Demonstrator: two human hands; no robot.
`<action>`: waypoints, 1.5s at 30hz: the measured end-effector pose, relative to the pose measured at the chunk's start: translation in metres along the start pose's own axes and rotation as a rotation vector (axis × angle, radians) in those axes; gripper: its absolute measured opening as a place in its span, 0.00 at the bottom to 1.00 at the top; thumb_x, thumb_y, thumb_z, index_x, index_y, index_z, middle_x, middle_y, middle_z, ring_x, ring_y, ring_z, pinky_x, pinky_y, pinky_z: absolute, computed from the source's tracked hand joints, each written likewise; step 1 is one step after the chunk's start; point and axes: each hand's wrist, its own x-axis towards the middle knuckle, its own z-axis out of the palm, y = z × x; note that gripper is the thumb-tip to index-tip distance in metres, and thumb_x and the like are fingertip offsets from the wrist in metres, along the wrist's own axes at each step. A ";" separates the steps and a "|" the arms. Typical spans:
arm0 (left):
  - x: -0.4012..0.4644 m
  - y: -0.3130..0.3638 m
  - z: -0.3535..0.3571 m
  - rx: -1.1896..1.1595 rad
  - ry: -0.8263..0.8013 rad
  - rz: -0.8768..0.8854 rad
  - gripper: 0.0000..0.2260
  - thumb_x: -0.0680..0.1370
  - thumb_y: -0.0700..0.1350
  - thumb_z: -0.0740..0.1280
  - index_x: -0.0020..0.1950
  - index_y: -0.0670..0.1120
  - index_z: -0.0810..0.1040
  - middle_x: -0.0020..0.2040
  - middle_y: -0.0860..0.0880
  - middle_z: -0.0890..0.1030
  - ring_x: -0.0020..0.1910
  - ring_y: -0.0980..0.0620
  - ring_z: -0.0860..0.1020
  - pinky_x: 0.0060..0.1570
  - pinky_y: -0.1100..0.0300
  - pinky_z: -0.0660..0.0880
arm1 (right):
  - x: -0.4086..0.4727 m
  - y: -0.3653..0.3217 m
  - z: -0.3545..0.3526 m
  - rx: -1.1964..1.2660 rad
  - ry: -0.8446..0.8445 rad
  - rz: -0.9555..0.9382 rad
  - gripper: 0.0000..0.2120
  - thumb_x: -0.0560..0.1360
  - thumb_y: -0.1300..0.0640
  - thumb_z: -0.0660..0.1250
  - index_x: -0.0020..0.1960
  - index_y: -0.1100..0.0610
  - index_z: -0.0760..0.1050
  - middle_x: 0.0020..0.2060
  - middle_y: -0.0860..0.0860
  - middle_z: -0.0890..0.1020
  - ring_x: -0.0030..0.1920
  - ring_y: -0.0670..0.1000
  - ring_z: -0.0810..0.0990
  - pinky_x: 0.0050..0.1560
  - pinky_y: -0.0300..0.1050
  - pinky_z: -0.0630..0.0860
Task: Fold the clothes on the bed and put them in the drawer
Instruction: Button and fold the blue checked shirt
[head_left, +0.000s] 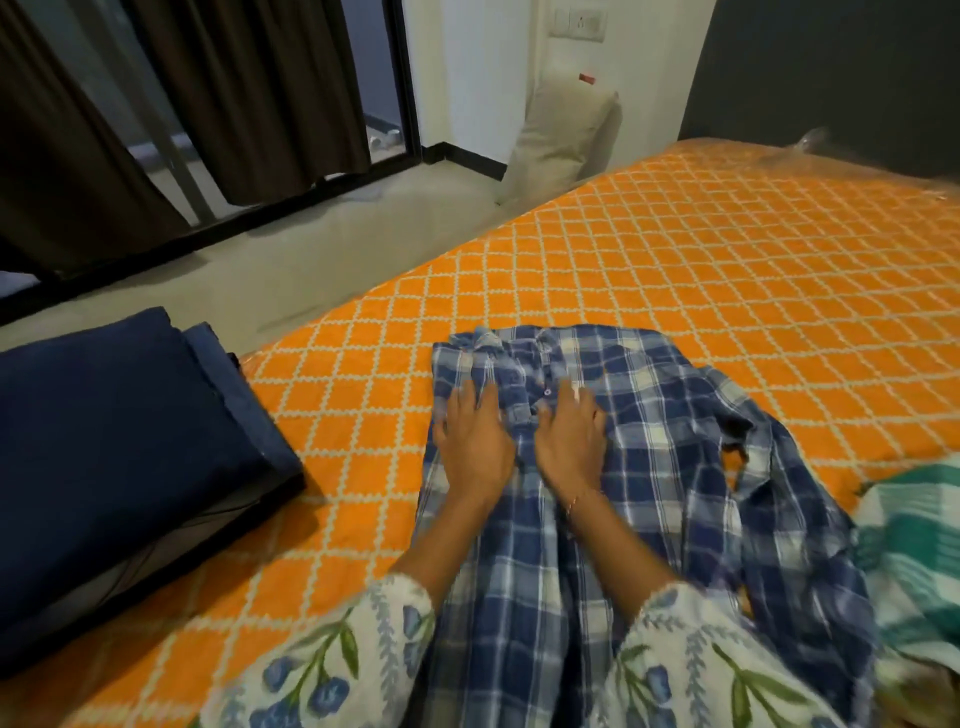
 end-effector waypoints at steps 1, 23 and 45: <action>-0.023 -0.001 0.002 0.003 -0.021 -0.014 0.23 0.82 0.41 0.55 0.77 0.50 0.56 0.79 0.46 0.50 0.77 0.48 0.47 0.73 0.46 0.48 | -0.029 0.005 0.004 0.058 -0.018 -0.013 0.24 0.82 0.54 0.54 0.77 0.55 0.53 0.75 0.56 0.59 0.73 0.58 0.59 0.70 0.57 0.62; -0.189 -0.027 -0.016 0.251 -0.083 -0.015 0.23 0.81 0.52 0.47 0.75 0.48 0.62 0.76 0.43 0.59 0.76 0.45 0.58 0.70 0.39 0.54 | -0.160 0.045 -0.028 0.031 0.139 0.060 0.18 0.81 0.56 0.57 0.69 0.58 0.66 0.66 0.57 0.71 0.64 0.58 0.71 0.61 0.53 0.69; -0.195 0.109 0.019 -0.365 -0.350 0.348 0.18 0.82 0.45 0.60 0.72 0.44 0.67 0.71 0.45 0.69 0.69 0.47 0.67 0.68 0.50 0.64 | -0.132 0.149 -0.140 0.096 0.227 0.418 0.22 0.80 0.58 0.59 0.71 0.66 0.63 0.67 0.64 0.70 0.65 0.64 0.70 0.57 0.55 0.70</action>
